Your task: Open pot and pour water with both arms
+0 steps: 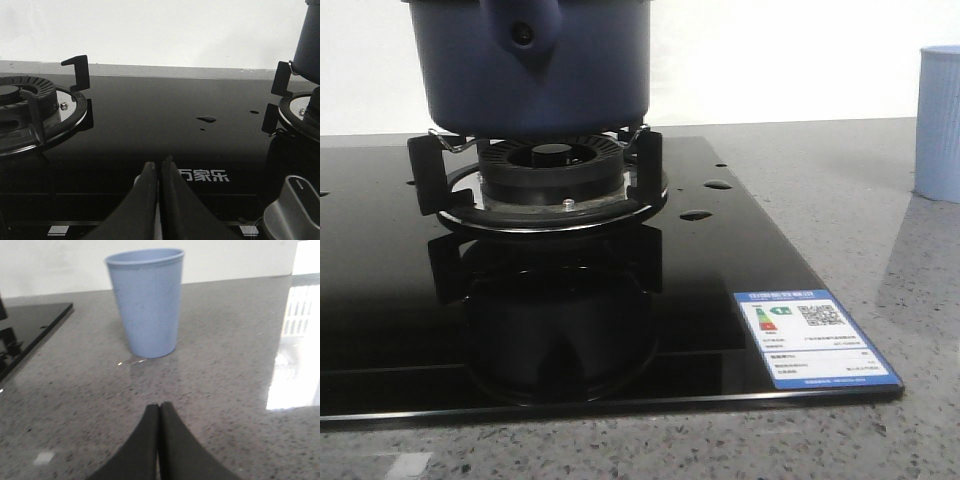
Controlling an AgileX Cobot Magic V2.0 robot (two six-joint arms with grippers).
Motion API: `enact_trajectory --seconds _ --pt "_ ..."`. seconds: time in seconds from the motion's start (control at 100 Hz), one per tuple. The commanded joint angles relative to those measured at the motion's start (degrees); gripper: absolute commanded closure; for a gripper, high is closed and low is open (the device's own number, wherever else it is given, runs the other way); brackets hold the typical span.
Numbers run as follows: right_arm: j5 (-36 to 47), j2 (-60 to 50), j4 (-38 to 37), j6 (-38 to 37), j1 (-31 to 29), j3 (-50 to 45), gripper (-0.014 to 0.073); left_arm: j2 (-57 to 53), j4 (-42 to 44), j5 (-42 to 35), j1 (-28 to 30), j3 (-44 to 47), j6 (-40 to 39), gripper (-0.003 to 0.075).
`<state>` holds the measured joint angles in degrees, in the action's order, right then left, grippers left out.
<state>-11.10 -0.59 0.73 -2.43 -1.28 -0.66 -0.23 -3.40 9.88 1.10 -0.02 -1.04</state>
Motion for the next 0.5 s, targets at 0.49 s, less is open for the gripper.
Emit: enact_trajectory --seconds 0.49 --pt "-0.78 -1.03 -1.61 0.92 -3.25 -1.46 0.0653 -1.64 -0.61 -3.95 0.10 0.64 0.04 0.0741"
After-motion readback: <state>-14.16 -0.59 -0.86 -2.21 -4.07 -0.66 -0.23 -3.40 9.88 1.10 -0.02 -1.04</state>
